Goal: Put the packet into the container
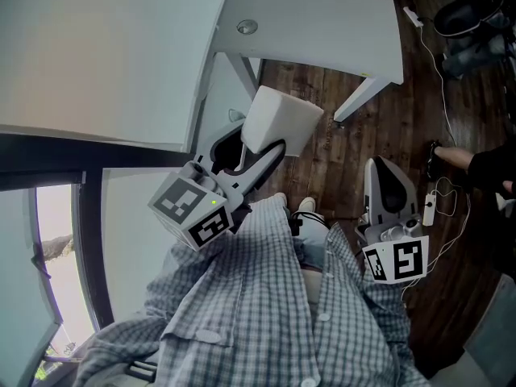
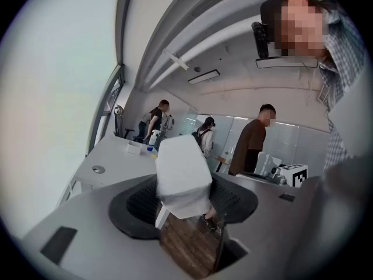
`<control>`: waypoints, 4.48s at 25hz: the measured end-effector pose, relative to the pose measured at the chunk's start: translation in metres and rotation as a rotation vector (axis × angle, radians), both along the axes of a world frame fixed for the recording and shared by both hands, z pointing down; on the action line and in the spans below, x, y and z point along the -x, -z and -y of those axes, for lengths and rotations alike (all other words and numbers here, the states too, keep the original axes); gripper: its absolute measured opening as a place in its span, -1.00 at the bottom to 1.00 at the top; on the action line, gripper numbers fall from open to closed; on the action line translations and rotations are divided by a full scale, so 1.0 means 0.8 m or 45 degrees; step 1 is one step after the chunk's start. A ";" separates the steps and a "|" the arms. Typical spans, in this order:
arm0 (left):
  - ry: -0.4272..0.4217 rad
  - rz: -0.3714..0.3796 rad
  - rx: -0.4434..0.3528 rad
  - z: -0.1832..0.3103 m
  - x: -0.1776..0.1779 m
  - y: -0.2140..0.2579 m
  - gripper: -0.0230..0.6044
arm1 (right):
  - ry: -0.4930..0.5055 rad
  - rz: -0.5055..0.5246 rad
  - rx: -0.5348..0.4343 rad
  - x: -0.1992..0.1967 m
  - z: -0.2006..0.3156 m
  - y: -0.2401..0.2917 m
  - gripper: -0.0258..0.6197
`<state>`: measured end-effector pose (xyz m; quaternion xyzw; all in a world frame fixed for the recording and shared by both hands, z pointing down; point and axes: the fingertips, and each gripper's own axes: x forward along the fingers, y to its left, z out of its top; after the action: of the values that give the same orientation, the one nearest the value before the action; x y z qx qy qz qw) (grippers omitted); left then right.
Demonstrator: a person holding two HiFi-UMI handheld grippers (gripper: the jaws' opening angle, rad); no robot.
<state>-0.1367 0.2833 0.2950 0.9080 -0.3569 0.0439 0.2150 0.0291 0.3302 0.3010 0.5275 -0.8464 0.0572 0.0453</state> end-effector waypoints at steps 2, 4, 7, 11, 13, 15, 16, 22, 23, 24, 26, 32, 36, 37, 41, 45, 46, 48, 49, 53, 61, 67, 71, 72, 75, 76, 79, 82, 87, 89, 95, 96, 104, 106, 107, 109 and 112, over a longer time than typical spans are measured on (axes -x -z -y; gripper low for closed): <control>0.014 -0.004 0.000 0.001 0.007 0.001 -0.10 | 0.007 -0.007 -0.007 0.004 0.000 0.002 -0.88; 0.025 -0.008 0.000 0.002 0.013 0.001 -0.10 | 0.005 -0.019 -0.009 0.006 0.000 0.003 -0.88; 0.037 -0.019 -0.003 0.005 0.022 0.003 -0.10 | -0.011 -0.025 0.002 0.009 0.000 0.002 -0.88; 0.037 -0.023 -0.009 0.008 0.032 0.006 -0.10 | -0.048 -0.050 0.004 0.008 0.001 0.002 -0.88; 0.023 -0.013 -0.019 0.006 0.037 0.009 -0.10 | -0.077 -0.056 0.002 0.007 0.000 0.004 -0.88; 0.011 -0.017 -0.026 0.006 0.040 0.012 -0.10 | -0.096 -0.067 0.001 0.006 -0.001 0.006 -0.88; 0.007 -0.022 -0.028 0.008 0.042 0.012 -0.10 | -0.101 -0.073 -0.002 0.007 -0.001 0.007 -0.88; -0.008 -0.032 -0.040 0.009 0.051 0.012 -0.10 | -0.119 -0.078 0.001 0.018 -0.004 0.004 -0.88; -0.010 -0.032 -0.041 0.008 0.054 0.011 -0.10 | -0.121 -0.077 0.002 0.022 -0.005 0.003 -0.88; -0.010 -0.032 -0.041 0.007 0.058 0.011 -0.10 | -0.121 -0.077 0.000 0.025 -0.006 0.003 -0.88; -0.009 -0.033 -0.045 0.004 0.065 0.010 -0.10 | -0.119 -0.077 -0.008 0.033 -0.009 0.005 -0.88; -0.017 -0.028 -0.055 -0.005 0.079 0.009 -0.10 | -0.125 -0.079 -0.022 0.046 -0.018 0.005 -0.88; -0.016 -0.030 -0.052 -0.006 0.085 0.006 -0.10 | -0.134 -0.080 -0.011 0.048 -0.022 0.001 -0.88; -0.013 -0.030 -0.051 -0.005 0.086 0.005 -0.10 | -0.134 -0.071 -0.012 0.047 -0.021 0.001 -0.88; -0.006 -0.030 -0.043 -0.001 0.087 0.004 -0.10 | -0.140 -0.028 -0.006 0.042 -0.015 0.000 -0.88; 0.014 -0.026 -0.040 0.008 0.087 0.002 -0.10 | -0.125 -0.030 0.003 0.040 -0.002 -0.003 -0.88; 0.019 -0.025 -0.040 0.011 0.086 0.002 -0.10 | -0.119 -0.031 0.005 0.040 0.002 -0.004 -0.88; 0.027 -0.023 -0.043 0.017 0.085 0.002 -0.10 | -0.108 -0.028 0.002 0.038 0.011 -0.004 -0.88; 0.031 -0.023 -0.045 0.021 0.084 0.003 -0.10 | -0.102 -0.027 0.000 0.038 0.016 -0.004 -0.88; 0.048 -0.015 -0.043 0.036 0.077 0.002 -0.10 | -0.063 -0.057 -0.003 0.034 0.030 -0.007 -0.88; 0.065 0.007 -0.050 0.082 0.053 0.004 -0.10 | -0.028 -0.031 0.012 0.012 0.081 -0.015 -0.88; 0.114 0.009 -0.048 0.116 0.038 0.004 -0.10 | 0.027 -0.025 0.003 -0.002 0.129 -0.013 -0.88; 0.152 0.000 -0.061 0.136 0.028 0.011 -0.10 | 0.065 -0.022 -0.011 -0.014 0.160 -0.009 -0.88; 0.161 0.000 -0.062 0.140 0.025 0.013 -0.10 | 0.073 -0.019 -0.014 -0.017 0.167 -0.008 -0.88; 0.188 0.007 -0.057 0.158 0.013 0.012 -0.10 | 0.099 -0.009 -0.016 -0.031 0.192 -0.007 -0.88; 0.197 0.010 -0.052 0.166 0.006 0.011 -0.10 | 0.107 -0.006 -0.015 -0.038 0.201 -0.008 -0.88; 0.223 0.010 -0.044 0.185 -0.008 0.011 -0.10 | 0.131 -0.009 -0.017 -0.053 0.220 -0.008 -0.88; 0.242 0.002 -0.058 0.190 -0.012 0.019 -0.10 | 0.143 -0.018 -0.027 -0.060 0.227 -0.003 -0.88; 0.266 0.025 -0.066 0.193 -0.015 0.020 -0.10 | 0.148 -0.020 -0.052 -0.071 0.232 0.001 -0.88; 0.272 0.028 -0.067 0.194 -0.016 0.019 -0.10 | 0.149 -0.026 -0.060 -0.075 0.234 0.003 -0.88; 0.268 0.013 -0.087 0.206 -0.031 0.023 -0.10 | 0.150 -0.071 -0.069 -0.090 0.241 0.000 -0.88; 0.268 0.014 -0.085 0.211 -0.037 0.022 -0.10 | 0.148 -0.070 -0.065 -0.097 0.245 -0.002 -0.88; 0.254 0.031 -0.063 0.223 -0.058 0.016 -0.10 | 0.119 -0.060 -0.045 -0.121 0.250 -0.012 -0.88; 0.243 0.040 -0.055 0.226 -0.061 0.015 -0.10 | 0.111 -0.057 -0.041 -0.123 0.251 -0.013 -0.88; 0.235 0.042 -0.051 0.227 -0.062 0.014 -0.10 | 0.105 -0.058 -0.039 -0.124 0.251 -0.014 -0.88; 0.226 0.040 -0.046 0.230 -0.063 0.014 -0.10 | 0.092 -0.058 -0.035 -0.126 0.253 -0.015 -0.88; 0.220 0.040 -0.052 0.242 -0.063 0.015 -0.10 | 0.080 -0.056 -0.037 -0.128 0.261 -0.014 -0.88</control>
<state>-0.0861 0.0896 0.2833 0.8771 -0.4382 0.0319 0.1939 0.1311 0.1213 0.3124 0.5025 -0.8620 0.0318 0.0581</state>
